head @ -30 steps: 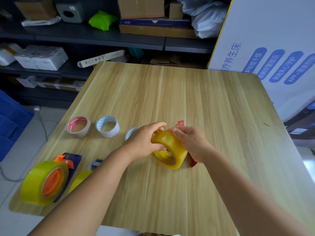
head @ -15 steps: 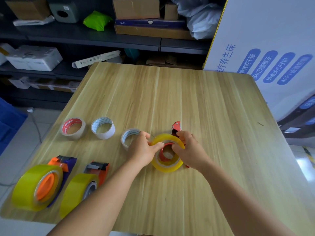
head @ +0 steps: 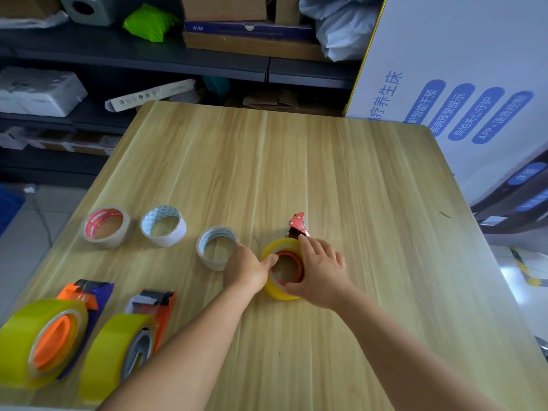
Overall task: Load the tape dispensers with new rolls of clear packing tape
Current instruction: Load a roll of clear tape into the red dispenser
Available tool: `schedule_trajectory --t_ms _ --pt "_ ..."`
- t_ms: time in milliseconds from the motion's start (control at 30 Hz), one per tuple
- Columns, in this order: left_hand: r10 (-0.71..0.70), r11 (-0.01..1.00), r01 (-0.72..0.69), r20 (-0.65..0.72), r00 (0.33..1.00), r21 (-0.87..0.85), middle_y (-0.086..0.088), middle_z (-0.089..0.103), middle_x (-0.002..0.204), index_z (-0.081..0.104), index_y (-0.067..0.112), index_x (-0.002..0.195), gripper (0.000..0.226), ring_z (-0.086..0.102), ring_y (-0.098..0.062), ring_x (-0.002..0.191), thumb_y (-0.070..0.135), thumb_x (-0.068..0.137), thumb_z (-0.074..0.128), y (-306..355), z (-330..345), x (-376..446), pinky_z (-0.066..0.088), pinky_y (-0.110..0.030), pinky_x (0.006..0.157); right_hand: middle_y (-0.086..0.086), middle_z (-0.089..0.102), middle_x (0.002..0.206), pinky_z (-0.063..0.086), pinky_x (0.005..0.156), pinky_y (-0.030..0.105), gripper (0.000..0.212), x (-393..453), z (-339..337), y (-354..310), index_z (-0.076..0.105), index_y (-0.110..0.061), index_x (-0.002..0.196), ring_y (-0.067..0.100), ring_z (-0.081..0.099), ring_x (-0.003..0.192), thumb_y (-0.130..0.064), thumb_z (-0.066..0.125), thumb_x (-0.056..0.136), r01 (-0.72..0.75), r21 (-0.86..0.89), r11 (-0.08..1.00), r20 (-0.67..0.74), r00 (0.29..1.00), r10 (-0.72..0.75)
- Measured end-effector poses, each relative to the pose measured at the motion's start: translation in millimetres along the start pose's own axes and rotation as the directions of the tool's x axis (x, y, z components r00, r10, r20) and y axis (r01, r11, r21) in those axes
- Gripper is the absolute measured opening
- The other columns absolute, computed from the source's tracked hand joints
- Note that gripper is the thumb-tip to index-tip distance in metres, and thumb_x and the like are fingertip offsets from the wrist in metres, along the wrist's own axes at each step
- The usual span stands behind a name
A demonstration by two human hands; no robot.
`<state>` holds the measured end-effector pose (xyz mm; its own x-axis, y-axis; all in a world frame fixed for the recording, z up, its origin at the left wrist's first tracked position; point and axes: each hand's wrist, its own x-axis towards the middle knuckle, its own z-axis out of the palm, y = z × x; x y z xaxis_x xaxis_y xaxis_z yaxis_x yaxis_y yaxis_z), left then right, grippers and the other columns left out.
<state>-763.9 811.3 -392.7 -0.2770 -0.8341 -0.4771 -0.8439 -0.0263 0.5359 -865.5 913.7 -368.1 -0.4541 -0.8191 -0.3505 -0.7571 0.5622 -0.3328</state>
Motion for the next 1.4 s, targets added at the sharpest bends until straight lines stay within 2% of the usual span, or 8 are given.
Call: schedule_trajectory --t_ms 267,467,567,733,933,1133,1233,1400 --pt "-0.013 0.993 0.015 0.02 1.0 -0.116 -0.012 0.051 0.136 0.038 0.004 0.133 0.066 0.054 -0.029 0.121 0.035 0.085 0.069 -5 7 -1 0.042 -0.031 0.088 -0.001 0.037 0.14 0.02 0.112 0.035 0.075 2 23 -9 0.033 -0.021 0.139 0.023 0.027 0.134 -0.046 0.066 0.077 0.082 -0.114 0.99 -0.077 0.993 -0.091" --pt "-0.01 0.979 0.024 0.069 0.998 -0.2 -0.011 0.055 0.127 0.039 0.01 0.131 0.038 0.056 -0.026 0.115 0.018 0.095 0.048 -12 11 -8 0.046 -0.032 0.09 0.005 0.057 0.122 0.03 0.104 0.035 0.045 4 47 -24 0.043 -0.013 0.123 0.026 0.048 0.118 -0.039 0.056 0.09 0.038 -0.163 0.986 -0.007 0.999 -0.039" --pt "0.009 0.973 0.015 0.103 0.995 -0.23 -0.007 0.056 0.123 0.038 0.014 0.134 0.041 0.058 -0.023 0.109 0.013 0.094 0.043 -17 12 -12 0.048 -0.031 0.087 0.006 0.064 0.113 0.035 0.099 0.032 0.03 7 53 -23 0.045 -0.013 0.118 0.026 0.054 0.11 -0.021 0.054 0.09 -0.035 -0.058 0.998 -0.038 0.999 0.033" --pt "0.099 0.956 -0.069 0.095 0.991 -0.285 -0.002 0.067 0.105 0.042 0.018 0.136 0.05 0.063 -0.019 0.1 0.026 0.09 0.06 -15 8 -13 0.049 -0.033 0.09 0.008 0.062 0.114 0.04 0.08 0.028 0.038 1 36 -9 0.048 -0.012 0.126 0.026 0.057 0.108 -0.017 0.056 0.09 -0.047 0.181 0.982 -0.088 0.994 0.063" --pt "0.307 0.938 -0.288 0.075 0.949 -0.194 -0.002 0.049 0.128 0.047 0.021 0.136 0.062 0.05 -0.016 0.119 0.035 0.081 0.071 4 5 -17 0.04 -0.025 0.097 -0.006 0.058 0.1 0.04 0.073 0.024 0.038 -5 8 23 0.056 -0.015 0.127 0.014 0.053 0.087 -0.014 0.055 0.088 -0.025 0.466 0.884 -0.087 0.993 0.074" --pt "0.436 0.884 -0.409 0.083 0.896 -0.227 0.009 0.057 0.123 0.06 0.022 0.119 0.042 0.052 -0.006 0.114 0.035 0.081 0.071 28 4 -14 0.034 -0.016 0.089 0.006 0.064 0.089 0.049 0.065 0.036 0.038 -18 -4 41 0.066 -0.035 0.101 0.019 0.059 0.077 -0.002 0.05 0.088 -0.101 0.775 0.623 0.044 0.993 0.107" --pt "0.419 0.891 -0.379 0.127 0.899 -0.251 0.006 0.065 0.106 0.065 0.018 0.104 0.031 0.058 -0.008 0.096 0.033 0.079 0.074 40 7 -12 0.038 -0.016 0.078 0.002 0.065 0.089 0.048 0.069 0.035 0.037 -24 -5 46 0.069 -0.034 0.104 0.015 0.058 0.078 -0.009 0.052 0.082 -0.123 0.783 0.609 0.099 0.992 0.072" --pt "0.38 0.914 -0.347 0.143 0.914 -0.212 0.003 0.068 0.082 0.07 0.016 0.084 0.013 0.059 -0.012 0.078 0.029 0.081 0.073 47 7 -12 0.041 -0.017 0.062 0.016 0.068 0.108 0.049 0.077 0.037 0.048 -34 -8 56 0.069 -0.034 0.113 0.018 0.062 0.086 -0.017 0.052 0.071 -0.157 0.809 0.567 0.162 0.986 0.041"
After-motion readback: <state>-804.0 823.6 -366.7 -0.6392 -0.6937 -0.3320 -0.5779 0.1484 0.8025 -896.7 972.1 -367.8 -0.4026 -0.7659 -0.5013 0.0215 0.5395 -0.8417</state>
